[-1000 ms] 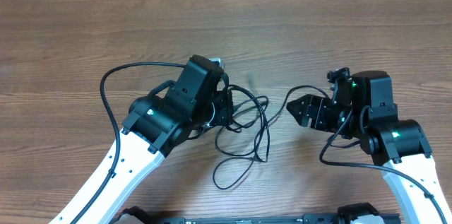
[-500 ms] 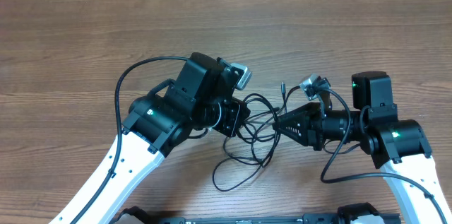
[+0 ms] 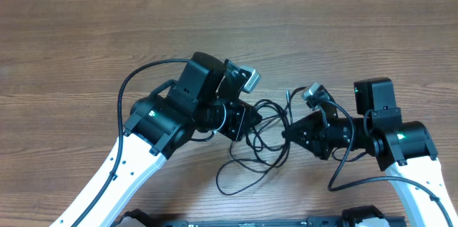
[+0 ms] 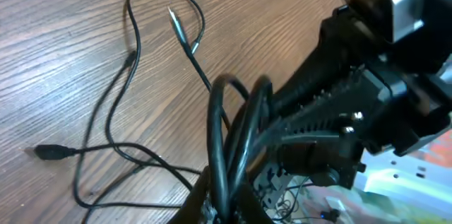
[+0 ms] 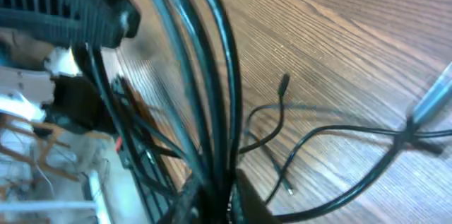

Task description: Untangle cables

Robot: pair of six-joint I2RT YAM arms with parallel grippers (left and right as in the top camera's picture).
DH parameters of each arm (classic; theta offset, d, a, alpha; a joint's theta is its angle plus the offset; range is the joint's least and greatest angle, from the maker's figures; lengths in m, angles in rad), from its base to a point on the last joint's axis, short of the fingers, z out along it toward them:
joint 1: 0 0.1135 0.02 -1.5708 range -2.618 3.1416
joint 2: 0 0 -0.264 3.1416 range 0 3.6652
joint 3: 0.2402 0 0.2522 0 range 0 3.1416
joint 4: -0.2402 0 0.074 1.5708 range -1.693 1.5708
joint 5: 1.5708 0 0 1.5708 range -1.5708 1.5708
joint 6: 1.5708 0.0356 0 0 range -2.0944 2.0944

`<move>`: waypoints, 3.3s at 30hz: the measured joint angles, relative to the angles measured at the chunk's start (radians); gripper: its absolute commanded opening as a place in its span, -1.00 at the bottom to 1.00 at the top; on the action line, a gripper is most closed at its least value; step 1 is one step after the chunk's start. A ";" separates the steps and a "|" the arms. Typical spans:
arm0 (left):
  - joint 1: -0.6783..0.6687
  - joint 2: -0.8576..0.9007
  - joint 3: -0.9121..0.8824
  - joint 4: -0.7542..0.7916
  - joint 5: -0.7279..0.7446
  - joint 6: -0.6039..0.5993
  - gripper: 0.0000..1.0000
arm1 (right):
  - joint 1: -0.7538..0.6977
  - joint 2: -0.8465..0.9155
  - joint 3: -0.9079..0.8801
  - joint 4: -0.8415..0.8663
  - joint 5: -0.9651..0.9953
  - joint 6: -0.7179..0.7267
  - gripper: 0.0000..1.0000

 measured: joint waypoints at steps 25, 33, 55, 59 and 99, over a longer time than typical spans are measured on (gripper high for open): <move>0.061 0.000 -0.001 0.016 0.063 0.107 -0.92 | -0.003 0.000 0.000 0.110 -0.010 0.071 -0.92; 0.060 0.000 0.000 -0.167 -0.338 -0.106 -0.92 | -0.003 0.000 0.000 0.126 0.026 0.086 -0.03; 0.061 -0.150 0.298 0.006 -0.790 -0.086 1.00 | -0.004 0.000 0.000 0.050 0.236 0.296 1.00; 0.061 -0.082 0.302 -0.325 -0.825 -0.158 1.00 | -0.004 -0.001 0.000 0.045 0.227 0.296 1.00; 0.594 -0.059 -0.111 -0.135 -0.211 0.280 0.99 | 0.227 0.472 0.000 0.655 0.432 1.375 0.75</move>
